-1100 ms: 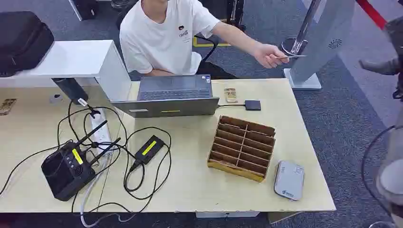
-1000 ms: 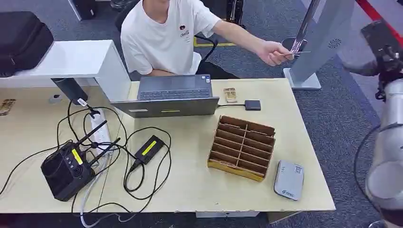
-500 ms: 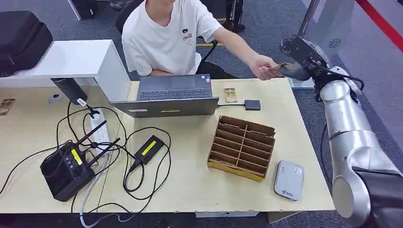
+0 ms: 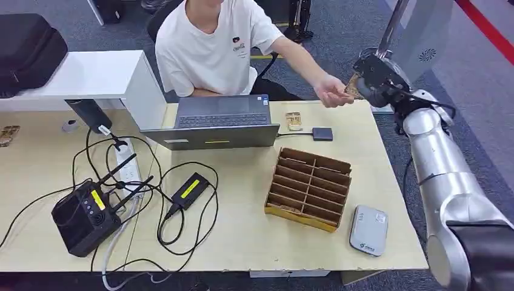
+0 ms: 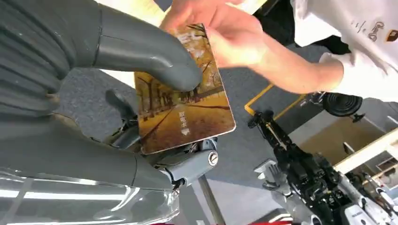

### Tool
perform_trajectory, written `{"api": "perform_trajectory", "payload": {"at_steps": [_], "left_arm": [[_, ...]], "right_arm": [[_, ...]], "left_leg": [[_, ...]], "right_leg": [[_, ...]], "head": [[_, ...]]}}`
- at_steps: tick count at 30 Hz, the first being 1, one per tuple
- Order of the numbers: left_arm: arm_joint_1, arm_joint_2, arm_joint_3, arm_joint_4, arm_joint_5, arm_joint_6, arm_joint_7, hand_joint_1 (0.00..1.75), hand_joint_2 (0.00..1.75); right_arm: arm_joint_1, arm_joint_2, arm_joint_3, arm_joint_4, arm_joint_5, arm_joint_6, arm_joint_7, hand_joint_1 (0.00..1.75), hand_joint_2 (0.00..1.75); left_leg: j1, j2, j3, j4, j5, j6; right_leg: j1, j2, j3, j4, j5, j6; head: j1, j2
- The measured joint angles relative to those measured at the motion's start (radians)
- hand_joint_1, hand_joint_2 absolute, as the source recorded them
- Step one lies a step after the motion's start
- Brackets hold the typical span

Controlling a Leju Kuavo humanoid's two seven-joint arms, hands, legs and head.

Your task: Pass the card to the sensor for recognition and then transmit it.

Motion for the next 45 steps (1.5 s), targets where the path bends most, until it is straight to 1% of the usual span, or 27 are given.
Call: {"api": "perform_trajectory", "payload": {"at_steps": [7,11,12,17,20,23,24,25,26,27,29,32,34,37,40,45], "left_arm": [[0.008,0.007,-0.001,0.000,0.019,0.028,-0.003,0.00,1.75],[0.010,0.011,-0.005,0.000,0.026,0.048,-0.009,0.00,1.75],[0.011,0.011,-0.006,0.000,0.026,0.062,-0.017,0.00,1.75],[0.015,0.007,-0.021,-0.011,-0.004,0.165,-0.048,0.00,1.75],[0.023,0.007,-0.025,-0.027,-0.006,0.183,-0.049,0.00,1.75],[0.029,0.007,-0.026,-0.033,0.005,0.188,-0.047,0.00,1.75],[0.035,0.008,-0.026,-0.041,0.027,0.186,-0.042,0.00,1.75],[0.045,0.010,-0.026,-0.049,0.054,0.180,-0.040,0.00,1.75],[0.052,0.010,-0.026,-0.051,0.065,0.178,-0.039,0.00,1.75],[0.063,0.011,-0.026,-0.058,0.080,0.178,-0.038,0.00,1.75],[0.070,0.016,-0.026,-0.071,0.106,0.179,-0.038,0.00,1.75],[0.088,0.024,-0.026,-0.092,0.137,0.179,-0.041,0.00,1.75],[0.097,0.029,-0.026,-0.103,0.149,0.180,-0.043,0.00,1.75],[0.110,0.043,-0.030,-0.131,0.186,0.185,-0.043,0.00,1.75],[0.115,0.056,-0.045,-0.148,0.210,0.188,-0.043,0.00,1.75],[0.121,0.071,-0.060,-0.169,0.226,0.192,-0.046,0.00,1.75]], "right_arm": [[0.044,-0.040,0.036,-0.026,-0.045,-0.026,-0.015,1.75,1.75],[0.076,-0.063,0.045,-0.049,-0.082,-0.036,-0.037,1.75,1.75],[0.088,-0.073,0.046,-0.058,-0.096,-0.038,-0.045,1.75,1.75],[0.189,-0.133,0.036,-0.150,-0.159,-0.044,-0.071,1.75,1.75],[0.265,-0.165,0.015,-0.214,-0.182,-0.043,-0.083,1.75,1.75],[0.306,-0.178,0.004,-0.249,-0.185,-0.048,-0.088,1.75,1.75],[0.353,-0.190,-0.007,-0.295,-0.168,-0.070,-0.098,1.75,1.75],[0.393,-0.198,-0.013,-0.336,-0.128,-0.106,-0.103,1.75,1.75],[0.414,-0.199,-0.014,-0.353,-0.105,-0.128,-0.102,1.75,1.75],[0.452,-0.206,-0.015,-0.394,-0.052,-0.177,-0.100,1.75,1.75],[0.512,-0.215,-0.018,-0.451,-0.015,-0.214,-0.100,1.75,1.75],[0.604,-0.222,-0.025,-0.529,0.021,-0.247,-0.101,1.75,1.75],[0.644,-0.225,-0.030,-0.560,0.036,-0.257,-0.102,1.75,1.75],[0.718,-0.232,-0.038,-0.616,0.079,-0.293,-0.102,1.75,1.75],[0.772,-0.236,-0.050,-0.639,0.098,-0.309,-0.102,1.75,1.75],[0.826,-0.241,-0.066,-0.654,0.105,-0.316,-0.102,1.75,1.75]], "left_leg": [[0.000,0.000,0.000,0.000,0.000,0.000],[0.000,0.000,0.000,0.000,0.000,0.000],[0.000,0.000,0.000,0.000,0.000,0.000],[0.000,-0.002,-0.001,0.000,-0.001,0.000],[0.000,-0.002,-0.001,0.000,-0.002,0.000],[0.000,0.000,0.000,0.000,-0.002,-0.001],[0.001,-0.002,0.000,0.000,-0.003,-0.001],[0.001,-0.004,0.000,0.000,-0.003,-0.001],[0.001,-0.004,0.000,0.000,-0.003,-0.001],[0.001,-0.003,-0.001,0.000,-0.003,-0.001],[0.001,-0.003,-0.001,0.000,-0.003,-0.002],[0.001,-0.003,0.000,0.000,-0.005,-0.003],[0.001,-0.003,0.000,0.000,-0.005,-0.003],[0.001,-0.003,0.000,-0.001,-0.005,-0.003],[0.001,-0.003,0.000,-0.001,-0.005,-0.003],[0.001,-0.002,0.000,-0.001,-0.005,-0.003]], "right_leg": [[0.000,0.000,0.000,0.000,0.000,-0.001],[0.000,0.000,0.000,0.000,0.000,-0.001],[0.000,0.000,0.000,0.000,0.000,-0.001],[0.000,-0.002,0.000,-0.002,-0.001,0.000],[0.000,-0.002,0.000,-0.002,-0.001,0.000],[0.000,0.001,-0.001,-0.002,-0.001,0.000],[0.002,-0.002,0.002,-0.003,-0.002,0.000],[0.003,-0.004,0.003,-0.003,-0.002,-0.001],[0.003,-0.004,0.002,-0.003,-0.002,-0.001],[0.003,-0.004,0.002,-0.003,-0.002,-0.001],[0.003,-0.004,0.002,-0.003,-0.003,-0.002],[0.003,-0.004,0.002,-0.003,-0.004,-0.004],[0.003,-0.004,0.002,-0.003,-0.004,-0.004],[0.004,-0.004,0.002,-0.003,-0.004,-0.004],[0.004,-0.004,0.002,-0.003,-0.004,-0.004],[0.004,-0.004,0.002,-0.003,-0.004,-0.004]], "head": [[0.000,0.000],[0.000,0.000],[0.000,0.000],[0.000,0.000],[0.000,0.000],[-0.001,0.000],[0.001,0.000],[0.001,0.000],[0.000,0.000],[0.000,0.000],[0.000,0.000],[0.000,0.000],[0.000,0.000],[0.000,0.000],[0.000,0.000],[0.000,0.000]]}}
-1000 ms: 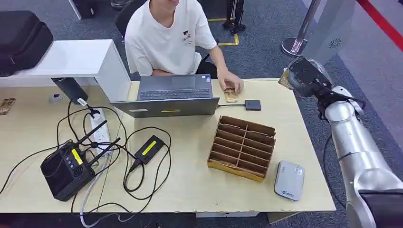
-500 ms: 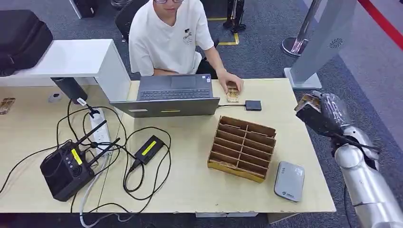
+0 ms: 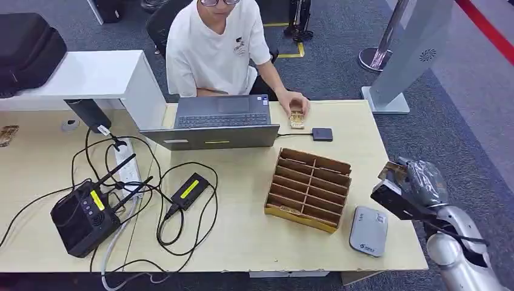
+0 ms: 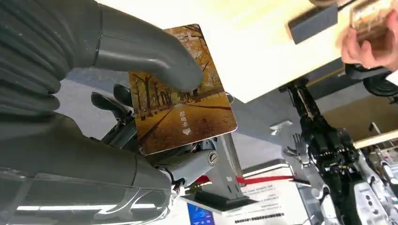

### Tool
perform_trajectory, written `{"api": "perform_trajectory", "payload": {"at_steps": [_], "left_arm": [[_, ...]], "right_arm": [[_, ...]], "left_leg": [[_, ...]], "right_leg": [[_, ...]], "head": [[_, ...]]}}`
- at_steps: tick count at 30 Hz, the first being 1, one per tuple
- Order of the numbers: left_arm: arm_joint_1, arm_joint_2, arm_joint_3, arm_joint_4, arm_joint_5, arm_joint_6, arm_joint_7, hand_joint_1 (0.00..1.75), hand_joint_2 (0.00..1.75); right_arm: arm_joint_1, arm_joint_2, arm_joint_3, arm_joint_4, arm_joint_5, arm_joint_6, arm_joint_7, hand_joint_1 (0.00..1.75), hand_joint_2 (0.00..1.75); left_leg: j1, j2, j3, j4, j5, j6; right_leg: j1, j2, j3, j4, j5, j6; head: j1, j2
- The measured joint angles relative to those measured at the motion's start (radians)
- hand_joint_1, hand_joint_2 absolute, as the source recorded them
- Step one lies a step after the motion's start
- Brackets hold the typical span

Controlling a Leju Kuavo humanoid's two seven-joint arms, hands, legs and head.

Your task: Pass the card to the sensor for recognition and then transmit it.

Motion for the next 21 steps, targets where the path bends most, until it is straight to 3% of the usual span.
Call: {"api": "perform_trajectory", "payload": {"at_steps": [15,21], "left_arm": [[-0.001,0.030,-0.063,-0.032,0.069,0.018,-0.011,0.00,1.75],[-0.007,0.045,-0.102,-0.041,0.118,0.030,-0.027,0.00,1.75]], "right_arm": [[0.062,0.013,0.002,0.047,0.013,0.005,-0.018,1.75,1.75],[0.110,0.052,0.010,0.124,0.015,-0.011,-0.035,1.75,1.75]], "left_leg": [[0.000,0.000,0.000,0.000,0.000,0.000],[0.000,0.000,0.000,0.000,0.000,0.000]], "right_leg": [[0.000,0.000,0.000,0.000,0.000,0.000],[0.000,0.000,0.000,0.000,-0.001,0.000]], "head": [[0.000,0.000],[0.000,0.000]]}}
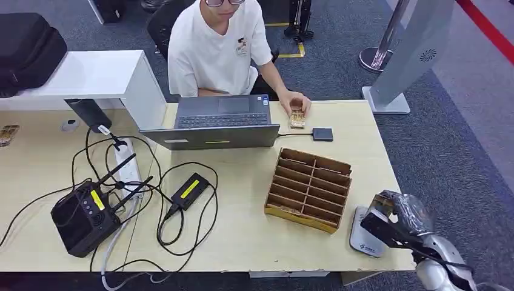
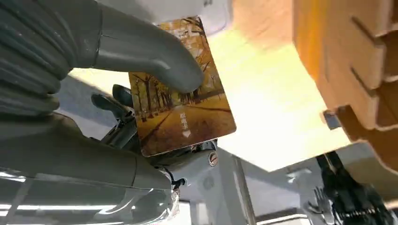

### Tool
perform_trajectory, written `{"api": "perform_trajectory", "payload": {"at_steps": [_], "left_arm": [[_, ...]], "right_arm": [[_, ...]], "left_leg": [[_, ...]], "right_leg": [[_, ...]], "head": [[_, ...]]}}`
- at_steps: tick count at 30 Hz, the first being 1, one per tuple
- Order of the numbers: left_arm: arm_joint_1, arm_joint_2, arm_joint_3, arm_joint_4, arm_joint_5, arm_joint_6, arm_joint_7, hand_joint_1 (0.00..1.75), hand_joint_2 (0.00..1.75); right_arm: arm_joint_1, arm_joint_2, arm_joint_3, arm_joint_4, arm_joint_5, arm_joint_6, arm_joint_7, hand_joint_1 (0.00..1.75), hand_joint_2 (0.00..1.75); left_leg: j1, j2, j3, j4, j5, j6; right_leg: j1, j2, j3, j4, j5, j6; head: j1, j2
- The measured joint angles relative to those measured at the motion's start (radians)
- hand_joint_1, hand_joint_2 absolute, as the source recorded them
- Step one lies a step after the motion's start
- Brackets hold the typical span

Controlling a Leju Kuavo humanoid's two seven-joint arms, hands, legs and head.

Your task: Pass the card to the sensor for recognition and then transmit it.

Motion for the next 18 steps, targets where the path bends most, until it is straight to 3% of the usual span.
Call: {"api": "perform_trajectory", "payload": {"at_steps": [18], "left_arm": [[-0.018,0.029,-0.058,-0.016,0.034,0.005,-0.001,0.00,1.75]], "right_arm": [[-0.004,0.040,0.012,0.088,0.008,-0.027,-0.016,1.75,1.75]], "left_leg": [[0.000,0.001,0.007,0.000,-0.001,-0.001]], "right_leg": [[0.000,0.001,0.007,0.000,0.000,0.000]], "head": [[0.000,0.000]]}}
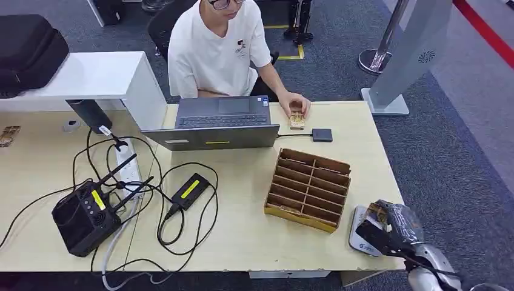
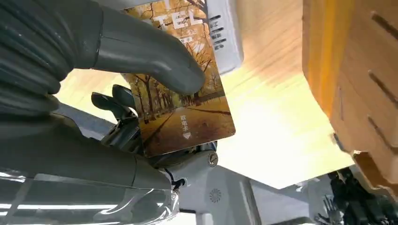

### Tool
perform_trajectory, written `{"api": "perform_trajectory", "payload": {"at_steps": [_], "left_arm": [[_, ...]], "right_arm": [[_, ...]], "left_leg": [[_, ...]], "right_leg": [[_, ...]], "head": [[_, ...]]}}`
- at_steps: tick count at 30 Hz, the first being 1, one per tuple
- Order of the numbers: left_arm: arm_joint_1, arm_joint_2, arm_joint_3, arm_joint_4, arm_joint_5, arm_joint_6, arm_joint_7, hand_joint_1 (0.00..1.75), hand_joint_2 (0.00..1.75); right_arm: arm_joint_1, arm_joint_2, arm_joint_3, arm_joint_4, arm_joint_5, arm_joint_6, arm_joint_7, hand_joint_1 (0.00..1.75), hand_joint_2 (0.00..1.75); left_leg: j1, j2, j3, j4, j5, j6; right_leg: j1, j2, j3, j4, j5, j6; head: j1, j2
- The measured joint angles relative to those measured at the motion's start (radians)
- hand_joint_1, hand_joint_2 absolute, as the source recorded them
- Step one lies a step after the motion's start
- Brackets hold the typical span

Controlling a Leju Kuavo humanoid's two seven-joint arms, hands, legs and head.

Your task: Pass the card to the sensor for recognition and then transmit it.

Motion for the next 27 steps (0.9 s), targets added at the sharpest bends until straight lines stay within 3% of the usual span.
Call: {"api": "perform_trajectory", "payload": {"at_steps": [9,14,19,27], "left_arm": [[-0.013,0.006,-0.030,0.000,0.012,0.000,-0.002,0.00,1.75],[-0.037,0.004,-0.049,0.018,0.012,-0.014,-0.003,0.00,1.75],[-0.074,-0.014,-0.055,0.068,-0.020,-0.053,0.001,0.00,1.75],[-0.119,-0.062,-0.055,0.154,-0.105,-0.104,0.022,0.00,1.75]], "right_arm": [[-0.043,0.007,0.023,0.000,0.016,-0.022,0.005,1.75,1.75],[-0.149,0.002,0.054,-0.025,0.036,-0.019,0.033,1.75,1.75],[-0.377,-0.001,0.100,-0.067,0.049,0.049,0.111,1.75,1.75],[-0.761,0.035,0.200,-0.067,0.114,0.072,0.239,1.75,1.75]], "left_leg": [[0.000,0.001,0.000,0.000,0.000,0.000],[0.000,0.002,0.000,0.000,0.001,0.000],[0.000,0.004,-0.001,0.000,0.003,-0.002],[0.000,0.003,-0.001,0.000,0.003,-0.003]], "right_leg": [[0.000,0.001,0.001,0.000,0.000,0.000],[0.000,0.002,0.000,0.001,0.001,0.000],[0.000,0.004,-0.003,0.002,0.004,-0.003],[0.000,0.004,-0.004,0.003,0.004,-0.003]], "head": [[0.000,0.000],[0.000,0.000],[0.000,0.000],[0.000,0.000]]}}
